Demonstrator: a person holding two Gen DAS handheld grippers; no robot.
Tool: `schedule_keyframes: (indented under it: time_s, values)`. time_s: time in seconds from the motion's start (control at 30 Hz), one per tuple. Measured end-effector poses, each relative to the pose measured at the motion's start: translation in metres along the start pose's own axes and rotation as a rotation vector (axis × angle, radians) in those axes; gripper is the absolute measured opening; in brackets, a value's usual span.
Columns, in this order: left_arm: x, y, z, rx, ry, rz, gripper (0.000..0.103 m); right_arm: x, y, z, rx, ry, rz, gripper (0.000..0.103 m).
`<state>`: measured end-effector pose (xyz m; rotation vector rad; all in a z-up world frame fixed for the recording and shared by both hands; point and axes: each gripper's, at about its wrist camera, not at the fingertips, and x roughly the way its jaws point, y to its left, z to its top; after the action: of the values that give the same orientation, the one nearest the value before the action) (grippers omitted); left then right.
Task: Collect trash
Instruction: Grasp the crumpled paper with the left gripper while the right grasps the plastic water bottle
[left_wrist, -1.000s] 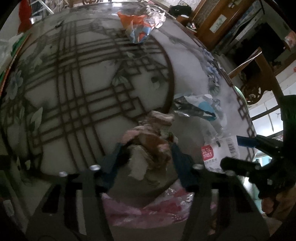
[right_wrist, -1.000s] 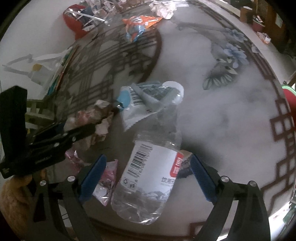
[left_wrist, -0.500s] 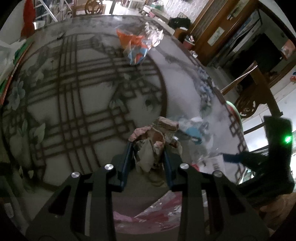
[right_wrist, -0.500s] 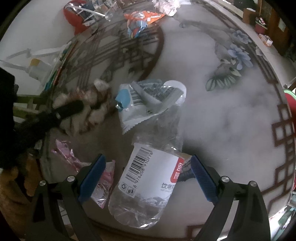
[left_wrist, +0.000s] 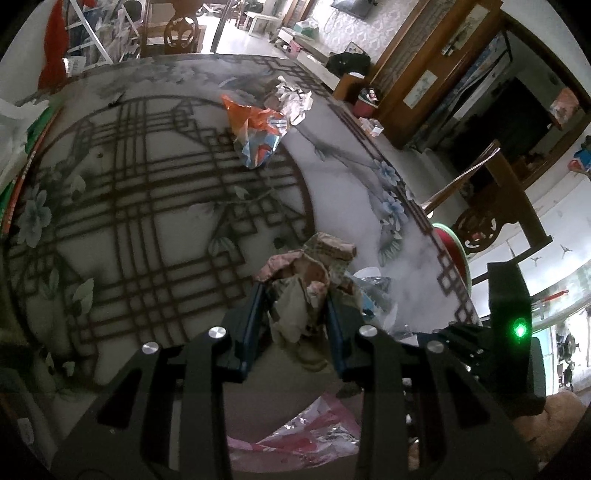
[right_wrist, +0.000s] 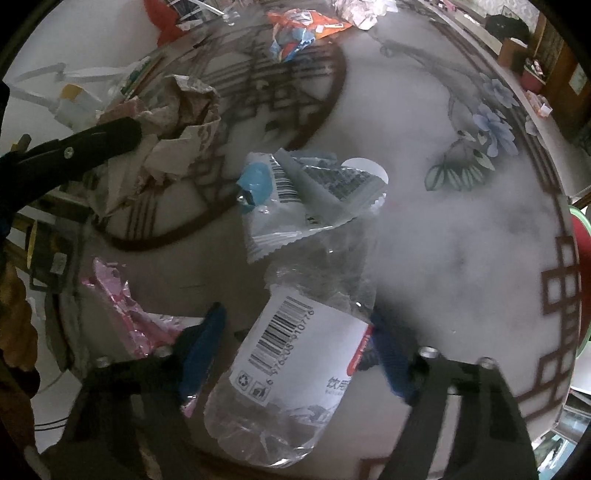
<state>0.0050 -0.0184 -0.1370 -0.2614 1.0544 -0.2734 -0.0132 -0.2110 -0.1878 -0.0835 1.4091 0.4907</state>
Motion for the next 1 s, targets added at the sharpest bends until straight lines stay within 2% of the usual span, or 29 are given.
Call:
schedule_keyframes:
  time_s: [0.1,0.23,0.7,0.93,1.0]
  values:
    - [0.003,0.002,0.000,-0.006,0.008,0.000,0.031,0.000,-0.002,0.001,0.000,-0.003,0.001,0.058]
    - [0.004,0.004,0.001,-0.011,0.010,0.000,0.031,-0.006,-0.003,0.003,-0.006,-0.030,-0.010,0.056]
    - [-0.008,-0.004,0.020,-0.008,-0.042,-0.016,0.031,-0.066,-0.037,0.037,0.065,-0.226,-0.065,0.048]
    - [-0.009,-0.010,0.024,-0.002,-0.054,-0.033,0.031,-0.078,-0.038,0.044,0.064,-0.260,-0.082,0.042]
    - [-0.010,-0.011,0.025,-0.004,-0.061,-0.035,0.031,-0.083,-0.038,0.044,0.058,-0.273,-0.088,0.038]
